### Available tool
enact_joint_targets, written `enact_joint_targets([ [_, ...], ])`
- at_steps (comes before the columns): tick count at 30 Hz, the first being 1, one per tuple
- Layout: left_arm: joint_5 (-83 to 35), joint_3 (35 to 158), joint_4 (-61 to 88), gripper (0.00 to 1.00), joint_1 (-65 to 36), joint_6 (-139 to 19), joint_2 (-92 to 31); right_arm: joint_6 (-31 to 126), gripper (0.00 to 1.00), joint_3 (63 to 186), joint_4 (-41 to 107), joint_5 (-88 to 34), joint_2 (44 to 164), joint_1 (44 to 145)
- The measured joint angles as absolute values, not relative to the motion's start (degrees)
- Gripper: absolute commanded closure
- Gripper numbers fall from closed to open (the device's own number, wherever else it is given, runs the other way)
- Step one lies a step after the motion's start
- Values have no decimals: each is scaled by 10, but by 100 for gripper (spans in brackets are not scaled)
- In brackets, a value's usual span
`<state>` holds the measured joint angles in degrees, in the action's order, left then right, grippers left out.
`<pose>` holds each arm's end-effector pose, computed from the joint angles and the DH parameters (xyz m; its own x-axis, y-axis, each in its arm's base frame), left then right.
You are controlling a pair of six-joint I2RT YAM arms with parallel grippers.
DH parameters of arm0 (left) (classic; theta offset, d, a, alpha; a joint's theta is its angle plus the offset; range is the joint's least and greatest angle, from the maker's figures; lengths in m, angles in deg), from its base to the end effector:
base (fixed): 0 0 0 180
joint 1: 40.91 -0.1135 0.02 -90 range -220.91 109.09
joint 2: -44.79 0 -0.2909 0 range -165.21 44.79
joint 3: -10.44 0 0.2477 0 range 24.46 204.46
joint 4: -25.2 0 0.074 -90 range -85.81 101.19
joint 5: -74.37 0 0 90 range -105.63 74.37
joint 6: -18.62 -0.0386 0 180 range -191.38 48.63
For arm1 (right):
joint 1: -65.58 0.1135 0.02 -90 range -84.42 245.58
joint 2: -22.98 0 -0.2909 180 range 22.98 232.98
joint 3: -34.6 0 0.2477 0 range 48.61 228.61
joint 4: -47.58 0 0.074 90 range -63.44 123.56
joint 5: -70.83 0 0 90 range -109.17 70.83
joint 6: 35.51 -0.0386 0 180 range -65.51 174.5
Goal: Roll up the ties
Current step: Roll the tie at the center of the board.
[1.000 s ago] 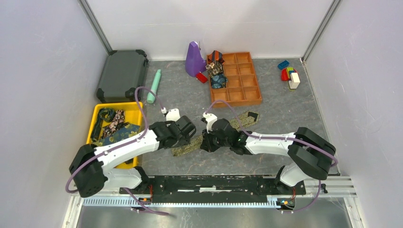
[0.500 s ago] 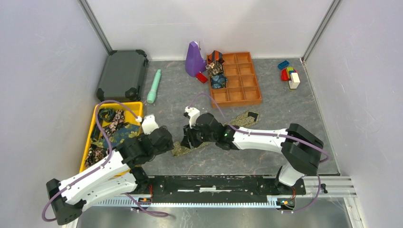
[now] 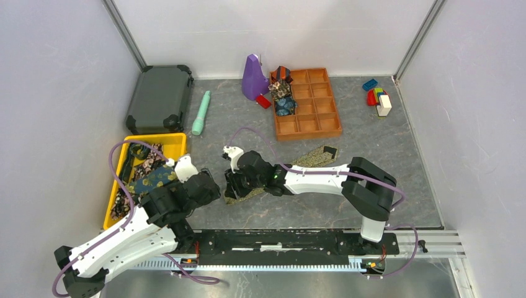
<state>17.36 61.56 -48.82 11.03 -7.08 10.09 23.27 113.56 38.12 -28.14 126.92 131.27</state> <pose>0.0631 -0.0464 0.2593 -0.6587 -0.3846 -0.6466 -0.2606 0.9229 -0.2835 0.1621 0.3735 0.2278 -0.6931 -0.2907 -0.6596 -0.6944 0.5147 0.5029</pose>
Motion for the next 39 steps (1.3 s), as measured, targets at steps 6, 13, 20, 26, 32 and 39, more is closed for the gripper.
enact_joint_targets([
  [6,173,616,-490,27,110,-65,101,233,70,1142,371,-279,1285,1312],
  [13,173,615,-490,27,110,-61,101,235,71,1142,369,-279,1287,1306],
  [20,173,604,-487,27,110,-61,100,240,71,1141,369,-279,1287,1295],
  [26,173,603,-487,27,110,-61,97,241,71,1137,370,-280,1287,1289],
  [32,173,601,-484,28,110,-61,93,242,72,1123,380,-282,1287,1289],
  [39,166,589,-465,29,110,-62,92,242,74,1108,398,-282,1287,1286],
])
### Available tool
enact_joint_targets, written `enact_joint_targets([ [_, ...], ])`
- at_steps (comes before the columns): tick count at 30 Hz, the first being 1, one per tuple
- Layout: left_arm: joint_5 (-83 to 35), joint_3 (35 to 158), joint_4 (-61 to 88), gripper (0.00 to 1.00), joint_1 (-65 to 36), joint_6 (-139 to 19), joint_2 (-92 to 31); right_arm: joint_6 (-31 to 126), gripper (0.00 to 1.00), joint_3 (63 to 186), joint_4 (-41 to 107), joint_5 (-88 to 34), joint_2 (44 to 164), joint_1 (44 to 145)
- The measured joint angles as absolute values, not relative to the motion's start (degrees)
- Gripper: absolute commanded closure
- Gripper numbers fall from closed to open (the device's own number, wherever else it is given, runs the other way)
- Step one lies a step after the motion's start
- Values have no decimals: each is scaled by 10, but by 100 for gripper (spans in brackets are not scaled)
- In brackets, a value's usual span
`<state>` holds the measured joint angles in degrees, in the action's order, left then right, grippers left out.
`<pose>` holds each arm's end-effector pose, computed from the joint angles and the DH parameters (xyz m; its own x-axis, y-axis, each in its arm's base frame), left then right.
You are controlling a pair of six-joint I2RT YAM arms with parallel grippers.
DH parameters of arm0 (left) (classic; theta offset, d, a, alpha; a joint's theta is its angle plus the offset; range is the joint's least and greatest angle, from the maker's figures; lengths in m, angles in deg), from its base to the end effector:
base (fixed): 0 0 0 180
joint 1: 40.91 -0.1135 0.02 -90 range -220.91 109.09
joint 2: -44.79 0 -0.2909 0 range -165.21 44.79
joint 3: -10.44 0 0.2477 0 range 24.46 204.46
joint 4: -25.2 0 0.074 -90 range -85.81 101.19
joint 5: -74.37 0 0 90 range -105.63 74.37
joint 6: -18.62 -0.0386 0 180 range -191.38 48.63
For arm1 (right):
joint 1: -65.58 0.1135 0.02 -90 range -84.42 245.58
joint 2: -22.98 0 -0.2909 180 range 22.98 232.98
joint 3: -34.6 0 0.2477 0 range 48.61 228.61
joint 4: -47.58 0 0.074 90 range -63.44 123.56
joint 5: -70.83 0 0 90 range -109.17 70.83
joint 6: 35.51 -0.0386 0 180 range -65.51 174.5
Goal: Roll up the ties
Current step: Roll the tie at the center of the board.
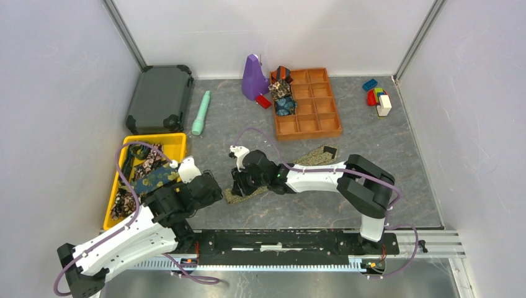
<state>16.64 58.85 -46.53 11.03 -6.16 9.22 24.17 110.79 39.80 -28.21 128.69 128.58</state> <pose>0.0655 -0.0503 0.2465 -0.6713 -0.3879 -0.6316 -0.2715 0.9216 -0.2775 0.1778 0.3623 0.2035 -0.7103 -0.2960 -0.6386 -0.6697 0.5635 0.4838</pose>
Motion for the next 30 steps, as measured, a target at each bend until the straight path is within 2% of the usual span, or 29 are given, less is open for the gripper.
enact_joint_targets([
  [9,146,571,-422,29,110,-62,77,241,76,1081,428,-295,1287,1271],
  [20,110,519,-335,29,111,-78,68,241,84,1060,448,-307,1287,1261],
  [30,95,481,-252,30,111,-78,47,241,87,1050,464,-312,1287,1254],
])
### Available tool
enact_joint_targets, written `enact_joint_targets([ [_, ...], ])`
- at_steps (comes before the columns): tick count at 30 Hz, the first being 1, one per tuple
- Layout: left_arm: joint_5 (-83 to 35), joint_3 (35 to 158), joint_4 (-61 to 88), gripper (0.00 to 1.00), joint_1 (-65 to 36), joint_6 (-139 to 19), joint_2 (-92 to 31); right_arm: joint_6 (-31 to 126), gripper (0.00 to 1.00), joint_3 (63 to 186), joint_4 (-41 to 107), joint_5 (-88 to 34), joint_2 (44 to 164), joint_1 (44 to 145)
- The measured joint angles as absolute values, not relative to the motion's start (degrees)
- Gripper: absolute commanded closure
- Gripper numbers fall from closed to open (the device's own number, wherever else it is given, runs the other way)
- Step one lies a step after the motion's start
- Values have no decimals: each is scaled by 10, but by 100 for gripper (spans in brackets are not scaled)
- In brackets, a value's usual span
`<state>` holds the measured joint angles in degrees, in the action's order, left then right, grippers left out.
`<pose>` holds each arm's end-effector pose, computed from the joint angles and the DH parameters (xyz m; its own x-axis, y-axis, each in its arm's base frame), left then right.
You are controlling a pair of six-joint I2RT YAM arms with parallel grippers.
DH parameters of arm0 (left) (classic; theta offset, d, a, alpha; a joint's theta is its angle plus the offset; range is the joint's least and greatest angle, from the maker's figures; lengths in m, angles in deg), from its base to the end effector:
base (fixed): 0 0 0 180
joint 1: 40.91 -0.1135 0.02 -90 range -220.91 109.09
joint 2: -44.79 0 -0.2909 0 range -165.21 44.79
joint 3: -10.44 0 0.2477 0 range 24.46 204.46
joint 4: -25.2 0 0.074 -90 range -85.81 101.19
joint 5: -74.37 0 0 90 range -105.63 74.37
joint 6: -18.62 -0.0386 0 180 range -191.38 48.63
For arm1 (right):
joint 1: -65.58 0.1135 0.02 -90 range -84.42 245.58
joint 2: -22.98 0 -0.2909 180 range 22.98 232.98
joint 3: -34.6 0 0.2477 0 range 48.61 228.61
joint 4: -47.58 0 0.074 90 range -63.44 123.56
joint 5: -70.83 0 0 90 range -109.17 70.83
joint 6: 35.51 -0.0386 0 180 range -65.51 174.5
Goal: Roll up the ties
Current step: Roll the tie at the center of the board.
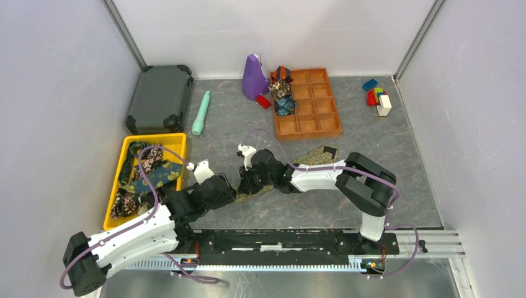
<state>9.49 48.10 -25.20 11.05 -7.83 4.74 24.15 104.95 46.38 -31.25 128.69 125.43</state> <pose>0.0811 -0.0771 0.2036 -0.7154 -0.4012 -0.5721 -0.1922 0.9002 -0.3908 0.1892 0.3418 0.1836 -0.7280 -0.2699 -0.6303 -0.6515 0.5586 0.5133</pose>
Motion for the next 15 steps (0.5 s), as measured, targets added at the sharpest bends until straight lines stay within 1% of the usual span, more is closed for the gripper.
enact_joint_targets([
  [8,92,448,-194,30,111,-79,34,241,89,1040,469,-321,1287,1245],
  [15,92,417,-150,31,111,-79,51,241,89,1034,478,-324,1287,1243],
])
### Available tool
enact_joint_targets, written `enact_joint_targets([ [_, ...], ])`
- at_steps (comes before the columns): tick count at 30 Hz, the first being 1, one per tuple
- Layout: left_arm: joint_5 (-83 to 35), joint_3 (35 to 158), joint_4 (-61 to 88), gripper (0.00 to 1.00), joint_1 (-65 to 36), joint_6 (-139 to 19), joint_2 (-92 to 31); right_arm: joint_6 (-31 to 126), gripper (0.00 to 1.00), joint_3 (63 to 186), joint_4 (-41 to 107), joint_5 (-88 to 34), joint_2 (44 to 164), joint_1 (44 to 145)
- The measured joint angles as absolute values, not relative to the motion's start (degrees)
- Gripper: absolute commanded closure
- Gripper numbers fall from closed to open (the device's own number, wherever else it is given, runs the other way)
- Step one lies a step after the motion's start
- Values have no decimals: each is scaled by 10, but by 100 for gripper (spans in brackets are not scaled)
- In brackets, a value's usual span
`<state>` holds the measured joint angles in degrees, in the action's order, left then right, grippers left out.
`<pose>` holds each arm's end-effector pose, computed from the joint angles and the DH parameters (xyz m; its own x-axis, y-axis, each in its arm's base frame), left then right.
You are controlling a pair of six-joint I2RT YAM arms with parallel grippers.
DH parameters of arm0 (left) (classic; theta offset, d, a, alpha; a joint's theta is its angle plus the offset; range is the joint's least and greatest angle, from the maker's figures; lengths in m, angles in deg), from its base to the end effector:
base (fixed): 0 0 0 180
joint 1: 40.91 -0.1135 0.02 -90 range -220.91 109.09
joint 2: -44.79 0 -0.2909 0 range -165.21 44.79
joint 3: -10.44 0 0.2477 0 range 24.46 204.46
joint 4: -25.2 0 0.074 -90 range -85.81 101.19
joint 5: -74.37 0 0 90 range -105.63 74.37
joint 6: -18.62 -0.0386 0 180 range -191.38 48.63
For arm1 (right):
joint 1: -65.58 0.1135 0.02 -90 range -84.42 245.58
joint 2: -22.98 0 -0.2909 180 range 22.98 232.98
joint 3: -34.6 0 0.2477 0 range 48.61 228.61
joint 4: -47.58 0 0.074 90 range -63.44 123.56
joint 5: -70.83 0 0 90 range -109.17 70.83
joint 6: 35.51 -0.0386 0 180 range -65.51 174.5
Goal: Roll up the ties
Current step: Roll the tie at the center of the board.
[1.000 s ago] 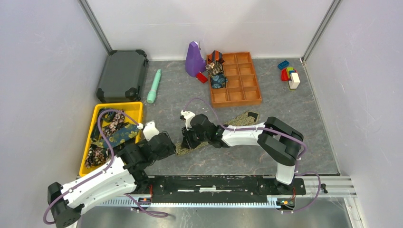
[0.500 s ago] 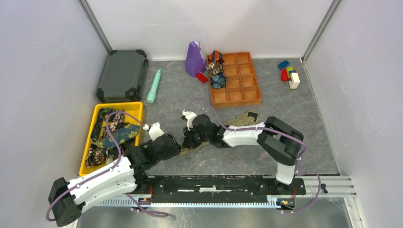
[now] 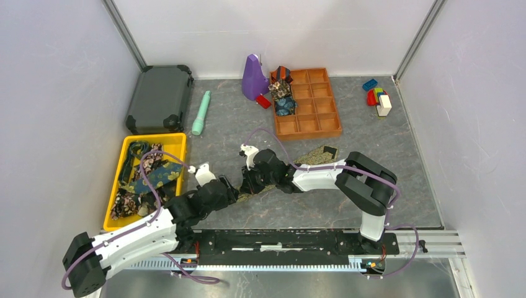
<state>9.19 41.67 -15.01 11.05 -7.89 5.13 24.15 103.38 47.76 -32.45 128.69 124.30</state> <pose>0.0825 -0.0791 0.1810 -0.6932 -0.4321 -0.5769 -0.1711 0.8761 -0.4507 0.1929 0.3346 0.1780 -0.7365 -0.2655 -0.6221 -0.6434 0.5587 0.5234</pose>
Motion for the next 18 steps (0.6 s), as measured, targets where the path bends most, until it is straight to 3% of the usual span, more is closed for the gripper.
enact_joint_targets([
  [18,92,321,-29,38,110,-78,109,241,92,1027,490,-329,1287,1239],
])
